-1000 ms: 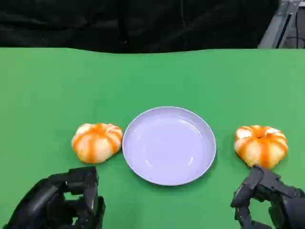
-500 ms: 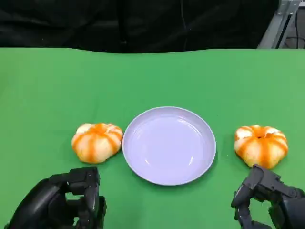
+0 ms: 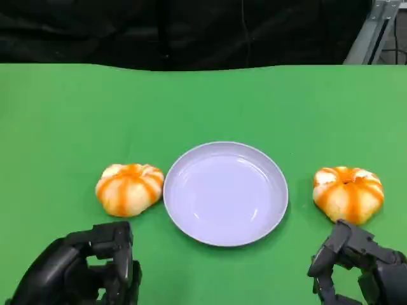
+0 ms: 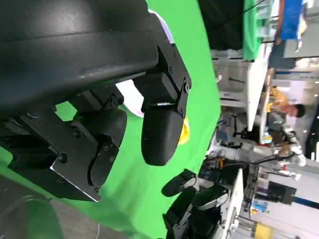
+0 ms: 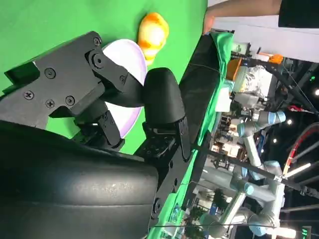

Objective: Grasp the bread from the table and place it into the plate.

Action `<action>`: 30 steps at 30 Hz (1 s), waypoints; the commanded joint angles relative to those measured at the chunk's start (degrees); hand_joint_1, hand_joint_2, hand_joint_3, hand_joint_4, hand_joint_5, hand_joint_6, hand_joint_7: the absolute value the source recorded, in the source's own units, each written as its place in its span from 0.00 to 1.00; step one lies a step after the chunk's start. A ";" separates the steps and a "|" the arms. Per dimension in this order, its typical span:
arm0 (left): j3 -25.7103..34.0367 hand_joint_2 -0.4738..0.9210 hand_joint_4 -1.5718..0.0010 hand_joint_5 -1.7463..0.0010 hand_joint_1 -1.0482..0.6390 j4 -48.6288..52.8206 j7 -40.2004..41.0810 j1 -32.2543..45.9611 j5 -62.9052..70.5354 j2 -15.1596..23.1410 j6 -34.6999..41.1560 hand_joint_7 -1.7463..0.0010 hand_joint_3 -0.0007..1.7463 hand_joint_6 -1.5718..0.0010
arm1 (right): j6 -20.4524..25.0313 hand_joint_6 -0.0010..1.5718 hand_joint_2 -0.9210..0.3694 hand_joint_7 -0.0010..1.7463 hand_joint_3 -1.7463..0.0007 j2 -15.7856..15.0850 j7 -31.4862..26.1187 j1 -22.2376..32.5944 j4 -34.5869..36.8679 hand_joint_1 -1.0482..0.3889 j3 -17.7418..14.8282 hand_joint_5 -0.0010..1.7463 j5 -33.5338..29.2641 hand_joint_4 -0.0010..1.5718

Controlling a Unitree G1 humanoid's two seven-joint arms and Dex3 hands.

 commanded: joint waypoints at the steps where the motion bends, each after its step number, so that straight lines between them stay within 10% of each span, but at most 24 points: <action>1: 0.58 0.72 0.44 0.00 0.75 -0.03 0.55 0.70 0.64 0.03 -1.37 0.00 0.89 0.54 | -0.43 0.46 0.30 0.91 0.32 -0.47 -0.33 0.30 -0.11 0.64 -0.45 1.00 0.29 0.51; 5: 0.29 0.73 0.77 0.18 0.58 3.40 3.01 1.06 11.99 -1.16 -16.12 0.35 0.57 0.73 | -0.39 0.45 0.30 0.91 0.32 -0.39 -0.30 0.30 -0.23 0.64 -0.36 1.00 0.45 0.51; 12: -0.26 0.79 0.82 0.23 0.52 5.81 3.49 0.87 14.10 -1.21 -20.89 0.48 0.44 0.74 | -0.31 0.46 0.30 0.91 0.32 -0.43 -0.20 0.26 -0.25 0.64 -0.34 1.00 0.59 0.52; 16: 0.47 0.98 0.96 0.50 0.28 6.80 6.38 -0.34 24.84 1.62 -27.25 0.74 0.15 0.78 | 0.19 0.46 0.30 0.91 0.33 -0.32 -0.50 -0.09 0.12 0.63 -0.48 1.00 0.16 0.51; 30: -2.38 0.98 0.94 0.66 0.09 12.45 22.23 -11.89 59.99 8.73 -37.46 0.95 0.00 0.66 | -0.34 0.46 0.30 0.91 0.34 -0.61 -0.27 -1.21 1.54 0.63 -1.05 1.00 0.21 0.52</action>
